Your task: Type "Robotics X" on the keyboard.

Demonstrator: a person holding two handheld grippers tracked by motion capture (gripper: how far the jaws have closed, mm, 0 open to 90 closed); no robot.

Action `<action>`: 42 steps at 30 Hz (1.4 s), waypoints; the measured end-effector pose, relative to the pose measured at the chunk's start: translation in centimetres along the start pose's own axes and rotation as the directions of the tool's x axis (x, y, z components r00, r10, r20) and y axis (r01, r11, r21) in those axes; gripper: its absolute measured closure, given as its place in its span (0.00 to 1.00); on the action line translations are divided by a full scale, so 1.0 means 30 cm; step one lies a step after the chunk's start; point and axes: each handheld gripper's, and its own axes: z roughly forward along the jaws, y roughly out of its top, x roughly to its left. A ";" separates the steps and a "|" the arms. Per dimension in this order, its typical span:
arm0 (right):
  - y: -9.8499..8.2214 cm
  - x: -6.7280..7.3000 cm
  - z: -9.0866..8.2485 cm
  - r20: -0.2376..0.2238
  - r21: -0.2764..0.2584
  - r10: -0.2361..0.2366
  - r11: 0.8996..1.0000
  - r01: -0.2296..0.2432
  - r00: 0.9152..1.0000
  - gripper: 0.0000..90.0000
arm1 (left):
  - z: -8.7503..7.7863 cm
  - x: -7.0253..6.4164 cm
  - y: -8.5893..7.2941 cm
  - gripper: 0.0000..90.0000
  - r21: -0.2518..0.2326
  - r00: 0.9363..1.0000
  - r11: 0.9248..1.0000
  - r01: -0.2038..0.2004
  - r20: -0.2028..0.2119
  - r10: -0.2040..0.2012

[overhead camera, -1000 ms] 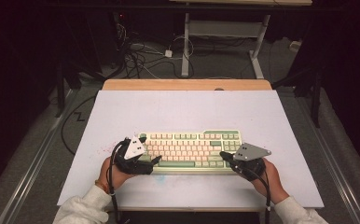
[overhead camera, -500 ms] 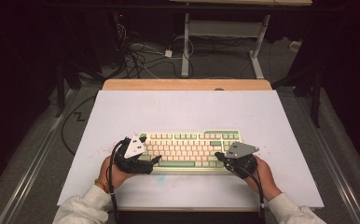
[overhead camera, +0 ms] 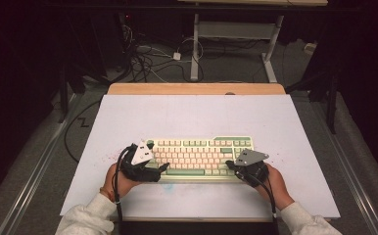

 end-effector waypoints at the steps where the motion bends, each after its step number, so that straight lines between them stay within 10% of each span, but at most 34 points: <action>1: 0.001 0.000 0.001 0.000 0.002 -0.002 1.000 0.002 1.000 1.00 | -0.001 0.001 -0.001 0.19 -0.001 1.000 1.000 0.002 0.000 -0.002; 20: -0.002 0.005 0.014 -0.002 0.012 0.000 1.000 0.000 1.000 1.00 | 0.005 0.007 0.001 0.24 0.003 1.000 1.000 0.011 -0.010 -0.011; 30: -0.007 0.003 0.012 -0.003 0.006 -0.003 1.000 0.003 1.000 1.00 | 0.025 0.023 0.030 0.91 0.037 0.998 0.999 -0.006 0.064 0.003; 42: -0.013 0.003 0.010 -0.005 -0.001 -0.001 1.000 0.001 1.000 1.00 | 0.108 0.019 0.076 0.98 0.105 0.993 0.994 -0.029 0.114 0.017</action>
